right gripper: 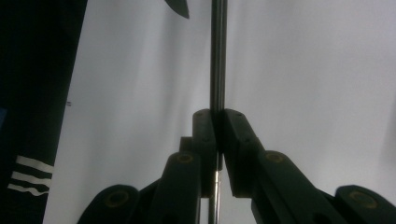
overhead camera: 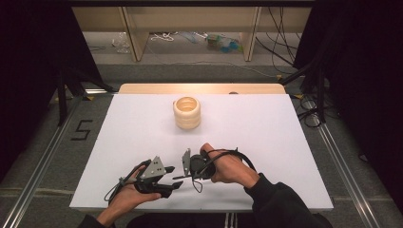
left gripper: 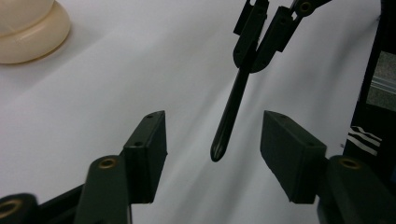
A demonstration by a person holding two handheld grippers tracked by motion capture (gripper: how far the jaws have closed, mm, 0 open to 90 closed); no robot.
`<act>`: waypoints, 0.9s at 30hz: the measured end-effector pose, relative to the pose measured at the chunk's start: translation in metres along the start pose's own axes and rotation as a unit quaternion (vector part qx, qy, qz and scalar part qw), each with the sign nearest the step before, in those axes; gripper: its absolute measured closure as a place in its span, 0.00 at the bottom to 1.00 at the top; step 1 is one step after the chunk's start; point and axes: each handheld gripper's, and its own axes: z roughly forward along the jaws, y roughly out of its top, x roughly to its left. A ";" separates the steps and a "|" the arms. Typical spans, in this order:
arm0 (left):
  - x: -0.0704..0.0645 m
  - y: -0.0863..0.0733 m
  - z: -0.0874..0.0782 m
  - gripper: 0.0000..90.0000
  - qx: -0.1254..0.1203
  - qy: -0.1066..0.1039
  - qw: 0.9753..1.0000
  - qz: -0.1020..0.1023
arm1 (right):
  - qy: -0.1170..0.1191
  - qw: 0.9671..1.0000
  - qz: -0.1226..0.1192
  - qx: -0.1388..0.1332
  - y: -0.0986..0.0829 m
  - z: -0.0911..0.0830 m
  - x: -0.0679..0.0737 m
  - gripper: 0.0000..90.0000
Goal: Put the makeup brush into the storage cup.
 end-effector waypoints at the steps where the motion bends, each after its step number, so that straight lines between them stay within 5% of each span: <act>1: 0.000 0.000 0.000 0.49 0.000 0.000 1.000 0.000 | 0.000 1.000 0.000 0.000 0.000 0.000 0.000 0.93; 5: 0.000 0.000 0.000 0.52 0.007 -0.006 1.000 0.012 | -0.001 1.000 -0.006 -0.005 0.002 0.001 0.002 0.93; 14: -0.001 0.002 0.001 0.57 0.017 -0.031 0.999 0.001 | 0.001 1.000 -0.020 -0.020 0.006 0.001 0.003 0.93; 27: -0.002 0.001 0.002 0.67 0.017 -0.034 0.999 0.010 | 0.003 0.999 -0.041 -0.023 0.010 0.002 0.006 0.93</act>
